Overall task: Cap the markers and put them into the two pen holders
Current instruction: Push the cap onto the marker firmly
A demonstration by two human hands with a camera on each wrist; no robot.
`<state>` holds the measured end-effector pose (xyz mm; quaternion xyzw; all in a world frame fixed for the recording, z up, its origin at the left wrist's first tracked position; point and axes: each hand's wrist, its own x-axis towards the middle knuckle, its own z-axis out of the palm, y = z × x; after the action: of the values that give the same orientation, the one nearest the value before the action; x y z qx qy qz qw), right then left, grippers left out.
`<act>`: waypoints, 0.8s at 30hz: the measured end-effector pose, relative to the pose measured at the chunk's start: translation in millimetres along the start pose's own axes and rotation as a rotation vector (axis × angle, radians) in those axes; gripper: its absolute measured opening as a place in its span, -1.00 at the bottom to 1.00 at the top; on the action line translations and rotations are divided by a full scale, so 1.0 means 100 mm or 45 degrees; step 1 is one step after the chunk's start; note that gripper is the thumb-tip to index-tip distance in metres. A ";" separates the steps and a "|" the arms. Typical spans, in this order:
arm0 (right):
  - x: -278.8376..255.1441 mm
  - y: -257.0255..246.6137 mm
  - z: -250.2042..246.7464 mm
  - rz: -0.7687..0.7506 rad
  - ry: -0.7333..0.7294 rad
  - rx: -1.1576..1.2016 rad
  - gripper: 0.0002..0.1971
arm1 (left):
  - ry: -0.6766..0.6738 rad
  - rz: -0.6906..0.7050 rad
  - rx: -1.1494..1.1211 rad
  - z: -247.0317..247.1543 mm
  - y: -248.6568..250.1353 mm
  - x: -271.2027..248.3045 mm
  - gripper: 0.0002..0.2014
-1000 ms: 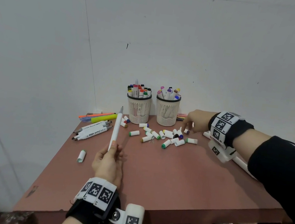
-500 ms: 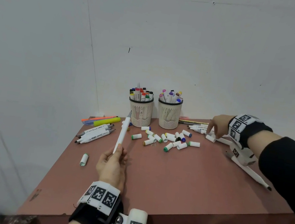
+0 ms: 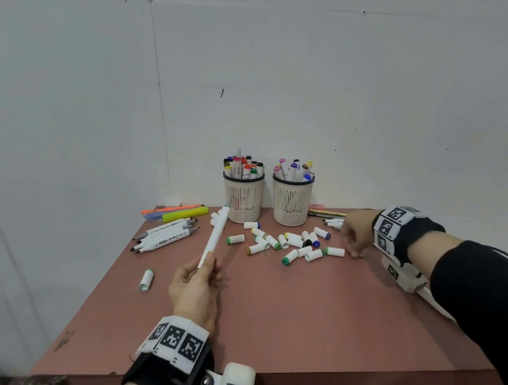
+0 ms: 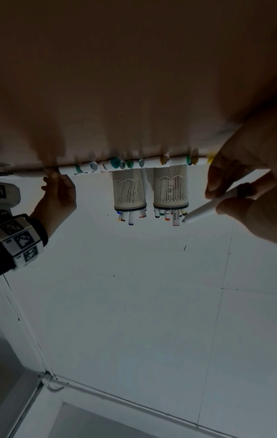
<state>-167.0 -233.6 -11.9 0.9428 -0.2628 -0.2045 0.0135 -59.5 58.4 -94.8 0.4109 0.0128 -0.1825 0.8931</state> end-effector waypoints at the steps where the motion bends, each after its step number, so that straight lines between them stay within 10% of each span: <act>1: -0.03 -0.04 -0.01 -0.017 -0.039 -0.029 -0.90 | -0.001 0.003 0.004 0.00 0.00 0.00 -0.88; 12: -0.71 -0.44 -0.09 -0.232 0.414 0.249 -0.68 | -0.166 0.025 0.172 -0.01 -0.04 0.00 -0.89; 24: -1.41 -1.09 0.81 -0.152 0.759 1.559 -0.77 | -0.351 0.071 0.382 -0.03 -0.10 0.03 -0.86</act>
<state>-255.2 -62.7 -46.9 0.8095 -0.2639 0.2488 -0.4616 -59.3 54.2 -104.6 0.5108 -0.1484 -0.2122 0.8198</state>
